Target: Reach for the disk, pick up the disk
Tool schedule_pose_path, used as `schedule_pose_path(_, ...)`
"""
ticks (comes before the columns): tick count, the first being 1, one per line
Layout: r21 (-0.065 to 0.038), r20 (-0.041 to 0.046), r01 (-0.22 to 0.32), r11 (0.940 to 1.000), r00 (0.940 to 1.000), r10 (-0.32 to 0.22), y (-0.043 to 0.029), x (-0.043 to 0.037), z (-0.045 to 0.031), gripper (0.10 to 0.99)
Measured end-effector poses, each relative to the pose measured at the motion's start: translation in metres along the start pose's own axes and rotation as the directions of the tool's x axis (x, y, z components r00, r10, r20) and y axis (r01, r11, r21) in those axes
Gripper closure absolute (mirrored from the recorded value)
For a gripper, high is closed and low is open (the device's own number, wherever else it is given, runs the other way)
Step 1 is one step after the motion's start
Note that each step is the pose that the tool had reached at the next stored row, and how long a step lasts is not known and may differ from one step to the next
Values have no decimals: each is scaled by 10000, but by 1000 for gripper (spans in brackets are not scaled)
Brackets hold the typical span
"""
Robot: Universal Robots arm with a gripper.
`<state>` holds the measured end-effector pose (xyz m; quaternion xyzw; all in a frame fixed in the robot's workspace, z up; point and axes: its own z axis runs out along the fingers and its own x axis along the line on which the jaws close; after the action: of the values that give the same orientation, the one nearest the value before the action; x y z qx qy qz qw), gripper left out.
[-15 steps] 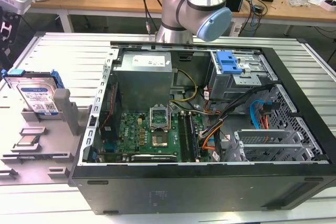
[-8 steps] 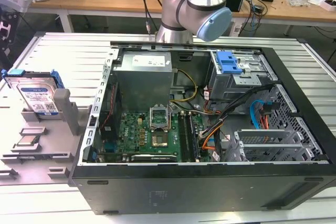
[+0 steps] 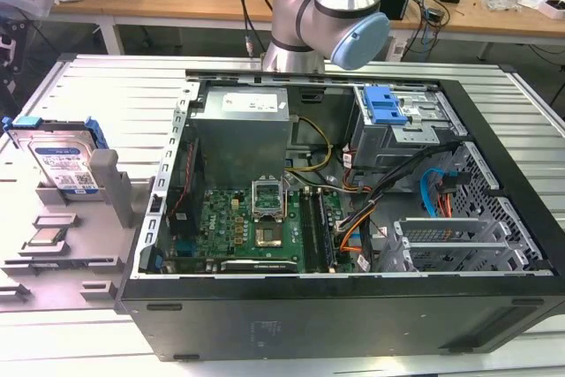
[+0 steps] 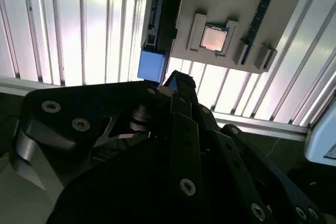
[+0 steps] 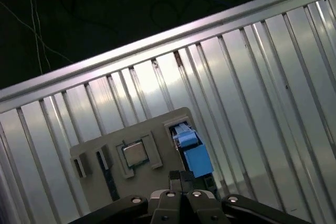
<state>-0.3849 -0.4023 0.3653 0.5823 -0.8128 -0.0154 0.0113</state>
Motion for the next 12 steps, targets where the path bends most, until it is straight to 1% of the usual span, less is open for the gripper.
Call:
schedule_pose_path(2,0,-8,185,9998,9998,-185,0,0,0,980)
schedule_pose_path(4,-1,-23,594,9982,9982,-594,0,0,0,980)
schedule_pose_path(6,-2,-40,1034,9946,9946,-1034,0,0,0,980)
schedule_pose_path(10,-3,-54,1420,9899,9899,-1420,0,0,0,980)
schedule_pose_path(12,-5,-65,1693,9856,9856,-1693,0,0,0,980)
